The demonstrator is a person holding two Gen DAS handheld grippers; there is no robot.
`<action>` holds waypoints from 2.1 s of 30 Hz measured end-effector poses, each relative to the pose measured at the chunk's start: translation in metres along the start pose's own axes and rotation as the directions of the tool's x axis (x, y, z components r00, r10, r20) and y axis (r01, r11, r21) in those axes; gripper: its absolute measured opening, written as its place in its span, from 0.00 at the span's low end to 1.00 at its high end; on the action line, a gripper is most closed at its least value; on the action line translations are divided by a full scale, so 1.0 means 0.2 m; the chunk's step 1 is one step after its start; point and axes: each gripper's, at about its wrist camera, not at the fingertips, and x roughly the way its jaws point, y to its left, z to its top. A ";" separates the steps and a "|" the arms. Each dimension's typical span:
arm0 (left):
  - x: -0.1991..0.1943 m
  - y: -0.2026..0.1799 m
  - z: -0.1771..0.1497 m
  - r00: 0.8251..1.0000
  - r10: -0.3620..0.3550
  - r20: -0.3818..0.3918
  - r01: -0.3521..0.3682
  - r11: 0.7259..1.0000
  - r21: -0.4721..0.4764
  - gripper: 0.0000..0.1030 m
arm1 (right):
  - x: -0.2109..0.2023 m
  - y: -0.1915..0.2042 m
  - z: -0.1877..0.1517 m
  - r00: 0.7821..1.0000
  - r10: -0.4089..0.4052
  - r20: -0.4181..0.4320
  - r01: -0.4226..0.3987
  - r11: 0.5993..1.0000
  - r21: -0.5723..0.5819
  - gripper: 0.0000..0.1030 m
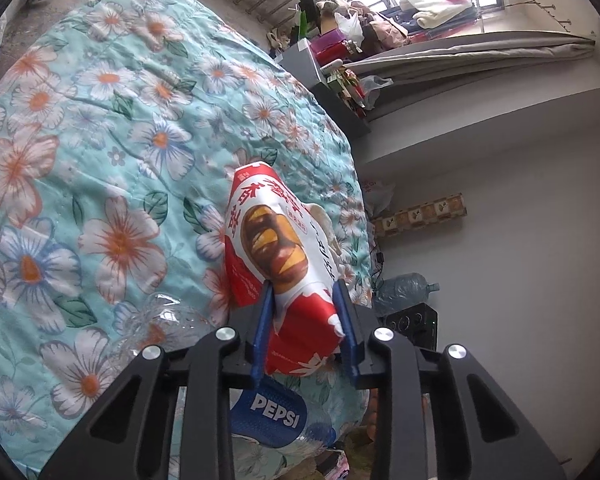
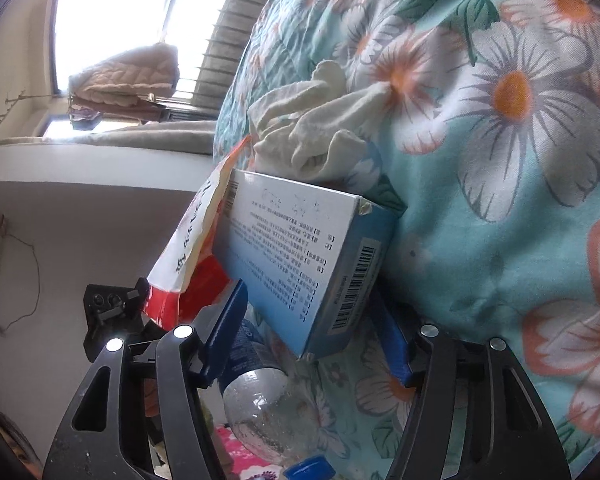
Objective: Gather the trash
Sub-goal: 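Grasp the red-and-white snack bag with the left gripper while the right gripper grasps the white medicine box, then lift the snack bag and medicine box off the quilt with both grippers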
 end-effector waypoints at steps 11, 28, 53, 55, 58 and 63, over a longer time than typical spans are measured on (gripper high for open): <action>-0.21 0.01 0.01 0.986 0.016 0.163 -0.020 0.999 0.027 0.24 | -0.09 -0.06 -0.04 0.999 0.030 0.030 -0.031 0.999 0.037 0.38; -0.12 -0.28 -0.14 0.843 0.309 0.439 -0.485 0.789 0.376 0.24 | -0.36 0.20 -0.20 0.981 -0.058 0.188 0.094 0.977 -0.192 0.27; 0.34 -0.17 -0.04 0.887 0.408 0.216 -0.461 0.758 0.461 0.25 | -0.17 0.50 -0.33 0.938 -0.228 0.260 0.319 0.862 -0.394 0.28; 0.35 -0.17 -0.04 0.882 0.416 0.220 -0.470 0.756 0.456 0.25 | -0.16 0.50 -0.32 0.941 -0.225 0.254 0.312 0.867 -0.388 0.28; 0.35 -0.18 -0.05 0.869 0.428 0.247 -0.494 0.728 0.475 0.25 | -0.16 0.50 -0.31 0.943 -0.220 0.250 0.304 0.874 -0.378 0.29; 0.37 -0.23 -0.10 0.843 0.449 0.297 -0.537 0.661 0.524 0.21 | -0.14 0.48 -0.29 0.941 -0.231 0.247 0.311 0.878 -0.364 0.31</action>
